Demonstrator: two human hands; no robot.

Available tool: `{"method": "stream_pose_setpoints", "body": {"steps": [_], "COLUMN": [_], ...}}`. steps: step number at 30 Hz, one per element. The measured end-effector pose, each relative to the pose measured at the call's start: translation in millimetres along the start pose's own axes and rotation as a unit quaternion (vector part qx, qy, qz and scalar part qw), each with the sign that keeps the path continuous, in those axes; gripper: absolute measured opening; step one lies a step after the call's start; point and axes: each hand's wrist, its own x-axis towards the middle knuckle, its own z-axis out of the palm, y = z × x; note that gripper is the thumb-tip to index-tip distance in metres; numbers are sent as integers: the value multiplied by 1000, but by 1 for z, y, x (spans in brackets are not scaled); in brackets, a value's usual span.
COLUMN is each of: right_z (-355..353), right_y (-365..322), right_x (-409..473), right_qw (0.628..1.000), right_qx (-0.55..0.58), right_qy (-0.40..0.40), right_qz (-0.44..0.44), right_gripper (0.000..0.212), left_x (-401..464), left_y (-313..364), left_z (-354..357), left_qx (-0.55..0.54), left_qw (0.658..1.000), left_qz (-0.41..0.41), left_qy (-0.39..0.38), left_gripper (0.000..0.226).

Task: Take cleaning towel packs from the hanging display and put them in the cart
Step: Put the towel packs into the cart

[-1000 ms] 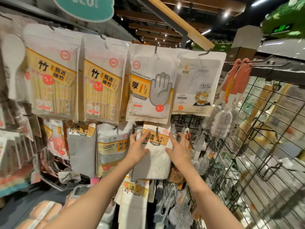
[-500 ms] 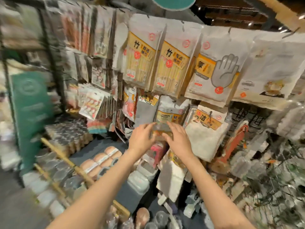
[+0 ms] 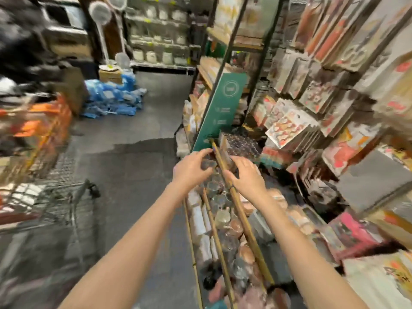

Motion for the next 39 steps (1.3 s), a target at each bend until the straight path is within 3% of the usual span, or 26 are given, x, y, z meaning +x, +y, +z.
{"method": "stream_pose_setpoints", "body": {"steps": [6,11,27,33,39], "right_z": [77,133,246,307,354], "right_y": [-114,-203,-395,-460,-534], "right_x": [90,145,292,374,458], "right_qw": [992,979,932,894,833], "right_qx": [25,39,77,80,66], "right_qy": [-52,-69,-161,-199,-259], "right_qz": [-116,-187,-315,-393,-484], "right_gripper": [58,60,63,62,67], "left_x": [4,15,48,94,142], "left_y": [-138,-233,-435,-511,-580], "left_z": [-54,-96,-160,-180,-205], "left_qx": [3,8,-72,-81,-91], "left_qw": [990,979,920,879,809], "left_qz": [-132,-181,-328,-391,-495], "left_qy": [54,98,202,261,303], "left_gripper": [57,58,57,55,58]}}
